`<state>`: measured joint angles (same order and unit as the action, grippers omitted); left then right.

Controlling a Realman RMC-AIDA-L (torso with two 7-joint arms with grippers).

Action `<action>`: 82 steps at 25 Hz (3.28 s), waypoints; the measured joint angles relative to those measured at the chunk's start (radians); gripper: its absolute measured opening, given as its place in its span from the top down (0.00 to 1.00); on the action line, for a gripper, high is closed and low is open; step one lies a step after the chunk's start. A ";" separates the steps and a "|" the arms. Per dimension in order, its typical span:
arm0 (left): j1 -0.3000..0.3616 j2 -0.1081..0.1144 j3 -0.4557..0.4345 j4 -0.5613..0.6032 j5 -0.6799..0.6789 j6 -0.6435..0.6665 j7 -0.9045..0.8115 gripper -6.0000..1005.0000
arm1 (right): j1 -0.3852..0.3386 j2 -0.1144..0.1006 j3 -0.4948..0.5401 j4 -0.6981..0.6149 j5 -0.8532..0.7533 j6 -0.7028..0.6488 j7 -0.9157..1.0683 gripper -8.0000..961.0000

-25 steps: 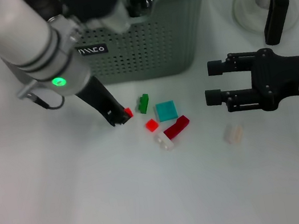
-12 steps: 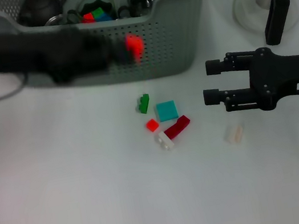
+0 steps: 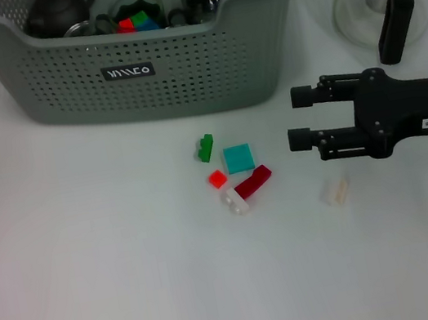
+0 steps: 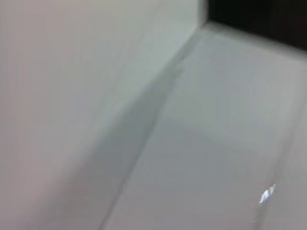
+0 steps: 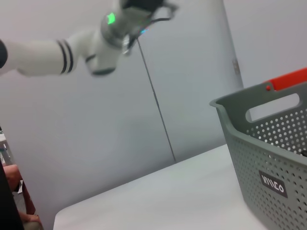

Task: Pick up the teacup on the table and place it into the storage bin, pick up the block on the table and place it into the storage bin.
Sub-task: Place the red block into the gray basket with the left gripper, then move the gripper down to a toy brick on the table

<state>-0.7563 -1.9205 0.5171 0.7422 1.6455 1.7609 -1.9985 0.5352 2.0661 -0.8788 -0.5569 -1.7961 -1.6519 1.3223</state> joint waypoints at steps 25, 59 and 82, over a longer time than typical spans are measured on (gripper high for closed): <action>-0.207 -0.158 0.434 0.211 1.142 -0.639 -0.505 0.73 | 0.007 0.003 -0.002 0.000 -0.001 -0.005 0.001 0.23; 0.177 -0.202 0.382 0.358 0.675 0.129 0.132 0.26 | -0.025 -0.018 0.059 0.000 -0.006 -0.077 -0.013 0.23; 0.179 -0.253 1.034 0.423 0.817 -0.402 -0.301 0.26 | -0.025 -0.020 0.062 0.000 -0.006 -0.055 -0.006 0.23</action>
<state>-0.5773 -2.1735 1.5508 1.1656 2.4621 1.3588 -2.2991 0.5105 2.0464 -0.8173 -0.5568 -1.8025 -1.7066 1.3162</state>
